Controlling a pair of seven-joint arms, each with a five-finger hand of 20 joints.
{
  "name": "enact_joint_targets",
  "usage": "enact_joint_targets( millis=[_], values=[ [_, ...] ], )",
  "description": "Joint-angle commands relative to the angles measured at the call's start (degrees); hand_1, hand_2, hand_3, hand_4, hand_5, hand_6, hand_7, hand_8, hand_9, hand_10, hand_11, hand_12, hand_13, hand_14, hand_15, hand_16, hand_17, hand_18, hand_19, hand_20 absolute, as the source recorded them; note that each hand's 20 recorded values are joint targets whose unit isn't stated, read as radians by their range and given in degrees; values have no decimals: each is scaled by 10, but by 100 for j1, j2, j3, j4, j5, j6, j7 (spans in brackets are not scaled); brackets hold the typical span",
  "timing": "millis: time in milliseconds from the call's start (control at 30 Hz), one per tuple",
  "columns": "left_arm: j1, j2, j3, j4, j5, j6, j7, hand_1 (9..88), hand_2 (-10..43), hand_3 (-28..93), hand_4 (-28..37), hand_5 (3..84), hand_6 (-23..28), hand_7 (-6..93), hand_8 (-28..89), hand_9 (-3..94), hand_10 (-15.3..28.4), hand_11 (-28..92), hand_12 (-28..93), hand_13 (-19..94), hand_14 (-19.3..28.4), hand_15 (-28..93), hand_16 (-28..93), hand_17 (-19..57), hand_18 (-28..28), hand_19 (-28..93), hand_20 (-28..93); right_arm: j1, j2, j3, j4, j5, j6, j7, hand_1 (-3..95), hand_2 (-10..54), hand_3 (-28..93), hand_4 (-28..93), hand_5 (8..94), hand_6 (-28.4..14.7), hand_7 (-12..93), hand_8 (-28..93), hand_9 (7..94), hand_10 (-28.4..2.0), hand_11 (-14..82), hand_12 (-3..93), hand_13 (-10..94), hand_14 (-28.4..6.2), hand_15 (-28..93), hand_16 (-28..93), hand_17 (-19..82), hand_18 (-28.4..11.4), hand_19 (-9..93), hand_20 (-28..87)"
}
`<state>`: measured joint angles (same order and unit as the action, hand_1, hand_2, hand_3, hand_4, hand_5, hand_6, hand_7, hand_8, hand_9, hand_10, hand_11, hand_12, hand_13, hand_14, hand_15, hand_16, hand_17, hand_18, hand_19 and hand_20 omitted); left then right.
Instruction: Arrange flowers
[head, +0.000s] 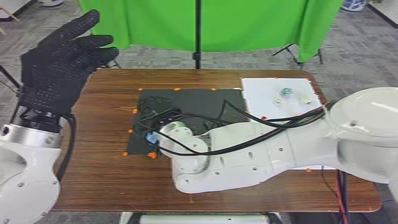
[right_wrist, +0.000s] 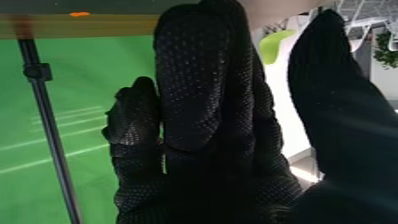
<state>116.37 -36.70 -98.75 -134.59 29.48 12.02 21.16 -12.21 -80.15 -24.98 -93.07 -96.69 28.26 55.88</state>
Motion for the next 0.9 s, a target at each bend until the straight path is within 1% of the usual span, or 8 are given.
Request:
enact_joint_targets(
  millis=[33, 100, 233, 333, 467, 667, 767, 900],
  values=[
    [83, -118, -39, -14, 14, 38, -154, 230, 74, 794, -225, 371, 94, 147, -101, 355, 221, 344, 122, 267, 284, 621, -125, -51, 248, 624, 245, 29, 99, 135, -8, -110, 53, -21, 440, -95, 662, -283, 616, 1, 156, -125, 825, -85, 244, 150, 830, -34, 553, 171, 450, -171, 932, 286],
    [191, -135, -117, -37, 23, 51, -125, 231, 74, 793, -225, 371, 94, 146, -101, 357, 221, 344, 122, 268, 284, 622, -125, -51, 249, 624, 245, 60, 101, 100, -29, -109, 134, -56, 428, -95, 678, -283, 621, 0, 158, -125, 826, -86, 244, 149, 830, -36, 552, 171, 450, -172, 932, 286],
    [323, -228, -219, -69, 34, 77, -212, 230, 74, 794, -225, 372, 94, 146, -101, 357, 221, 345, 122, 267, 284, 622, -125, -51, 248, 624, 245, 2, 215, 171, -137, -185, 156, -134, 417, -95, 691, -283, 630, 0, 159, -125, 828, -88, 244, 149, 830, -41, 551, 172, 449, -174, 932, 287],
    [514, -380, -379, -131, 68, 76, -403, 231, 74, 793, -225, 372, 94, 147, -101, 357, 221, 345, 122, 267, 284, 622, -125, -51, 248, 624, 245, -122, 412, 356, -269, -232, -31, -253, 409, -95, 699, -283, 631, 1, 159, -125, 828, -89, 244, 149, 830, -42, 550, 171, 446, -178, 932, 285],
    [858, -547, -589, -234, 74, 209, -446, 230, 74, 795, -225, 373, 94, 147, -102, 356, 220, 344, 122, 267, 284, 622, -125, -51, 248, 624, 245, -311, 855, 736, -503, -346, -188, -417, 396, -95, 711, -283, 631, 1, 159, -125, 828, -92, 244, 150, 828, -45, 549, 171, 444, -181, 932, 283],
    [1396, -806, -917, -372, 53, 335, -474, 230, 74, 794, -226, 372, 94, 147, -101, 357, 221, 344, 122, 268, 284, 621, -125, -51, 248, 624, 245, -1256, 1843, 2125, -948, -756, -759, -444, 375, -87, 726, -283, 611, -6, 154, -125, 813, -114, 233, 148, 817, -54, 538, 168, 432, -188, 932, 270],
    [1491, -904, -937, -394, 62, 377, -483, 230, 75, 794, -226, 372, 95, 146, -101, 356, 220, 344, 122, 268, 284, 621, -125, -51, 249, 624, 244, -2032, 2323, 3131, -1178, -1011, -1136, -266, 357, -86, 738, -283, 591, -14, 146, -121, 797, -130, 221, 144, 804, -60, 531, 163, 426, -192, 932, 255],
    [1587, -986, -983, -410, 48, 411, -496, 230, 75, 793, -226, 373, 95, 146, -101, 356, 220, 344, 122, 268, 284, 621, -125, -51, 248, 624, 244, -2954, 2982, 4131, -1559, -1405, -1081, 350, 347, -75, 742, -283, 574, -27, 135, -118, 777, -148, 209, 139, 798, -77, 522, 153, 426, -199, 932, 241]
  ],
)
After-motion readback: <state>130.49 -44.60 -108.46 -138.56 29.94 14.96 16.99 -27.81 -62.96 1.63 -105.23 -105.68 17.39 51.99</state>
